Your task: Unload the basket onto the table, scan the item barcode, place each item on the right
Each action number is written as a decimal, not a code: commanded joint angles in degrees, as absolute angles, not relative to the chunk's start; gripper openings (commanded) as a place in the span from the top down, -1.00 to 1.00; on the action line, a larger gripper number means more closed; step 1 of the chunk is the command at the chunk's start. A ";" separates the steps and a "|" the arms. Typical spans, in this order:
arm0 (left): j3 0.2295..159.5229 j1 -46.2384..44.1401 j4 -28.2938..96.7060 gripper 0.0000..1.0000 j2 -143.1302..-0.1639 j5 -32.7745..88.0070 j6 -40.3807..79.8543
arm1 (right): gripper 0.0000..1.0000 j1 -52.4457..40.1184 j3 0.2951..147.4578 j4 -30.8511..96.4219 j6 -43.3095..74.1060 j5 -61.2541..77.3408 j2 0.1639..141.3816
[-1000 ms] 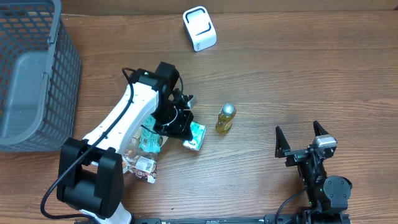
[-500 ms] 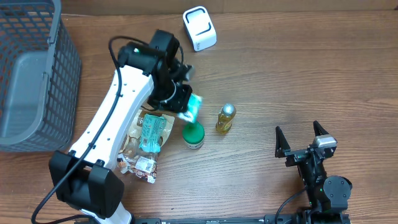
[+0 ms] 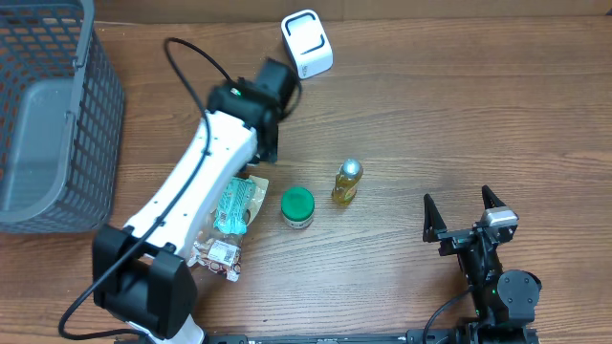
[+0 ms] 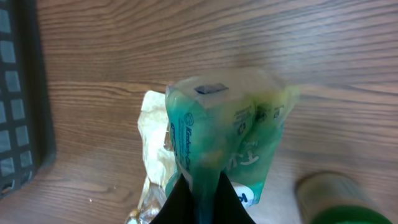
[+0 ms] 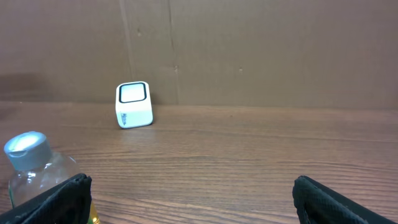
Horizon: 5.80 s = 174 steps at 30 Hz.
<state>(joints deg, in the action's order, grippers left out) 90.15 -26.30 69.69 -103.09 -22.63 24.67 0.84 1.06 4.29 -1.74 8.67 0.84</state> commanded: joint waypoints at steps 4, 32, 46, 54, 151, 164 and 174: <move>80.07 -31.29 60.03 0.92 -103.50 -33.50 29.95 | -1.00 1.15 0.45 4.03 -1.98 8.45 0.16; 74.04 -40.14 55.72 0.91 -107.20 -26.65 23.22 | -1.00 1.15 0.45 4.03 -1.98 8.45 0.16; 78.59 -40.93 56.82 0.92 -107.11 -17.56 20.25 | -1.00 1.15 0.45 4.03 -1.98 8.45 0.16; 78.59 -40.91 56.99 0.92 -107.13 -13.28 19.68 | -1.00 1.15 0.45 4.03 -1.98 8.45 0.16; 83.57 -11.60 61.71 0.03 -112.18 19.66 1.45 | -1.00 1.15 0.45 4.03 -1.98 8.45 0.16; 77.12 -15.18 53.23 0.29 -112.18 19.84 5.41 | -1.00 1.15 0.45 4.03 -1.98 8.45 0.16; 79.72 -18.37 52.03 0.49 -111.83 26.20 4.27 | -1.00 1.15 0.45 4.03 -1.98 8.45 0.16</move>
<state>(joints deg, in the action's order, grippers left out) 77.54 -18.31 52.18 -113.21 23.75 4.45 0.82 1.06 4.29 -1.72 8.67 0.84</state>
